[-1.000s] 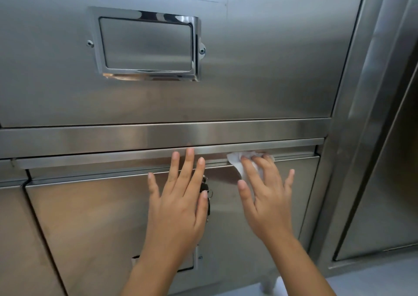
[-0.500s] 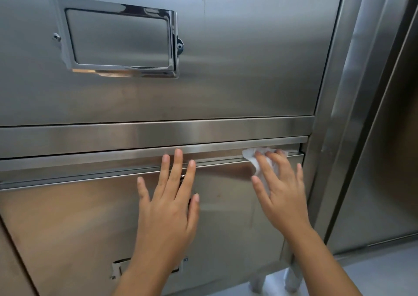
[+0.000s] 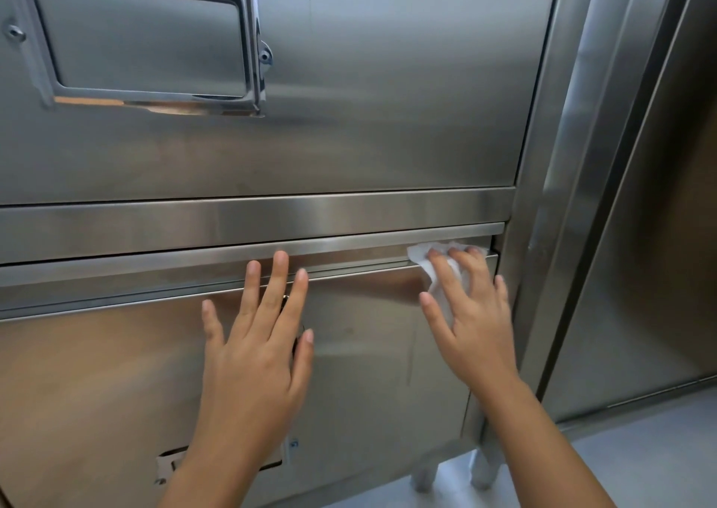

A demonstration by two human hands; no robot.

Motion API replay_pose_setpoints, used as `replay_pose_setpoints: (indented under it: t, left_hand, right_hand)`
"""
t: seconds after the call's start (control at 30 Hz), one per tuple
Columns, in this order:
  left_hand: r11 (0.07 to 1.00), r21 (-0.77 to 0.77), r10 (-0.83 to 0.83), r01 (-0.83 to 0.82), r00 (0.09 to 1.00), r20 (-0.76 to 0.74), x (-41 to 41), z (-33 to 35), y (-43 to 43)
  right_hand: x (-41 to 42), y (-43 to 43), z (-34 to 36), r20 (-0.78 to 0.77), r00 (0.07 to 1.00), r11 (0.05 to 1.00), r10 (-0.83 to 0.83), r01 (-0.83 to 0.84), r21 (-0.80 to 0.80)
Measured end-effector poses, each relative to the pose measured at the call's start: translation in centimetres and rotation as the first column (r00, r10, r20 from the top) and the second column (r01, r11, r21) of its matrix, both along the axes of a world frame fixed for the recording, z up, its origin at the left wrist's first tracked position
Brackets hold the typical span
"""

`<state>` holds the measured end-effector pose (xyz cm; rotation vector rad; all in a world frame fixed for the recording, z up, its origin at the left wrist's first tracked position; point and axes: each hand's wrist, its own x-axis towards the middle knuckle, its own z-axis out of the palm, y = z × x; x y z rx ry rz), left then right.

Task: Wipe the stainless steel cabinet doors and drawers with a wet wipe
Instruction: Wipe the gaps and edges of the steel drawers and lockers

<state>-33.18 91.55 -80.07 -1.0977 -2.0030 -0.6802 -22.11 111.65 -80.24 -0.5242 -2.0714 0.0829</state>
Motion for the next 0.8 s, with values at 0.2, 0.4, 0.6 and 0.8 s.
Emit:
replay_pose_setpoints:
  t: [0.2,0.4,0.6,0.8]
  left_hand:
    - [1.000,-0.010,0.021,-0.021,1.000,-0.012,0.0,0.0,0.0]
    - [1.000,-0.007,0.022,-0.022,1.000,-0.021,0.0,0.1,-0.1]
    - [1.000,0.009,0.020,-0.020,1.000,-0.002,0.2,0.1,0.2]
    - [0.999,-0.002,0.034,-0.034,0.999,-0.011,0.1,0.2,0.0]
  right_hand:
    - [1.0,2.4,0.0,-0.020,0.999,0.999,-0.028,0.028,-0.028]
    - [0.1,-0.8,0.1,-0.032,0.999,1.000,-0.025,0.025,-0.002]
    - [-2.2,-4.3,-0.3,0.009,0.999,0.998,0.051,-0.051,0.036]
    - [-1.4,-2.6,-0.6,0.007,1.000,0.999,0.024,-0.025,0.042]
